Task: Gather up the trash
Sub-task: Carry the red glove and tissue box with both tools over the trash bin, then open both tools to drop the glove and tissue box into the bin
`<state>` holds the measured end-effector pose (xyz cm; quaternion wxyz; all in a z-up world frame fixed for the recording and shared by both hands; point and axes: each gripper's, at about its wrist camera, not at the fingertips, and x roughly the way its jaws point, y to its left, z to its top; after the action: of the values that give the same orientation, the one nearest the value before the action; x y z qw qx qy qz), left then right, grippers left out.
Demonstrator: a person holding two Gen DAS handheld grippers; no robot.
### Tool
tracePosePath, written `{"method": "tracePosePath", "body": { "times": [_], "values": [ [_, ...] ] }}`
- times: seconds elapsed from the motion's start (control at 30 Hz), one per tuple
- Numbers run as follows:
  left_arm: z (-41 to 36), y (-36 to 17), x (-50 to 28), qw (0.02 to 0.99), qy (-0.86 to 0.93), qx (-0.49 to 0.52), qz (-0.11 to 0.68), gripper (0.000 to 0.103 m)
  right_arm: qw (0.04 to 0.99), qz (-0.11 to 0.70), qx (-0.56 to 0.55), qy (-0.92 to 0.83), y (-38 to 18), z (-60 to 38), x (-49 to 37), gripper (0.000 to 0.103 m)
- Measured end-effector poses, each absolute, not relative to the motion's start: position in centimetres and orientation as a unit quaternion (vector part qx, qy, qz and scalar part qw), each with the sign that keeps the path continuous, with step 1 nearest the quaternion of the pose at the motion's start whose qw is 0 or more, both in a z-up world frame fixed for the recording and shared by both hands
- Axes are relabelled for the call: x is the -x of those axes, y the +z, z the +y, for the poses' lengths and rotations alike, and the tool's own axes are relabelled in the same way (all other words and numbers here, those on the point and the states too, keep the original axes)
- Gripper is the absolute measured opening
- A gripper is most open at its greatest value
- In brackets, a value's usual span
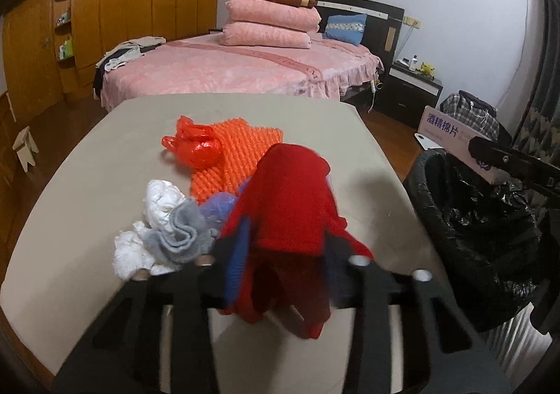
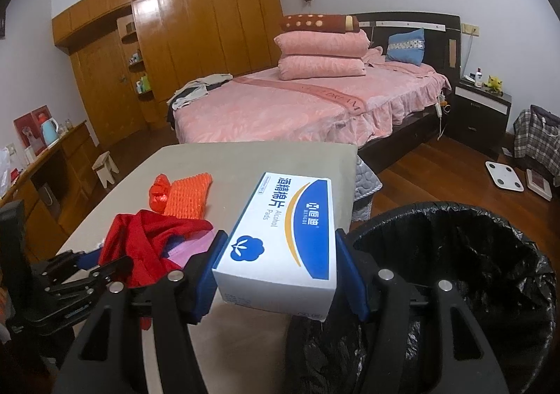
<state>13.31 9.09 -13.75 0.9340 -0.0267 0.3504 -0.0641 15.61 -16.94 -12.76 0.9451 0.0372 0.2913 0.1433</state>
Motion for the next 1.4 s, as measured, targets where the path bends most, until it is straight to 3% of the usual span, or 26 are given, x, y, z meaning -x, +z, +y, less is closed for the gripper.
{"method": "tracePosePath", "body": {
  "times": [0.1, 0.83, 1.13, 1.4],
  "values": [
    [9.3, -13.4, -13.2, 0.934, -0.067, 0.034, 0.348, 0.009, 0.947, 0.287, -0.037, 0.143, -12.4, -17.0, -15.5, 0.06],
    [9.6, -3.5, -11.2, 0.963, -0.076, 0.049, 0.253, 0.005, 0.96, 0.238, -0.045, 0.143, -8.1, -18.2, -13.4, 0.06],
    [3.0, 0.1, -11.7, 0.963, -0.152, 0.04, 0.217, 0.005, 0.97, 0.214, -0.045, 0.107, -5.5, -22.4, -11.6, 0.06],
    [-5.0, -3.0, -13.7, 0.941, -0.223, 0.042, 0.252, 0.005, 0.971, 0.229, -0.048, 0.041, -6.5, -28.3, -10.1, 0.06]
  ]
}}
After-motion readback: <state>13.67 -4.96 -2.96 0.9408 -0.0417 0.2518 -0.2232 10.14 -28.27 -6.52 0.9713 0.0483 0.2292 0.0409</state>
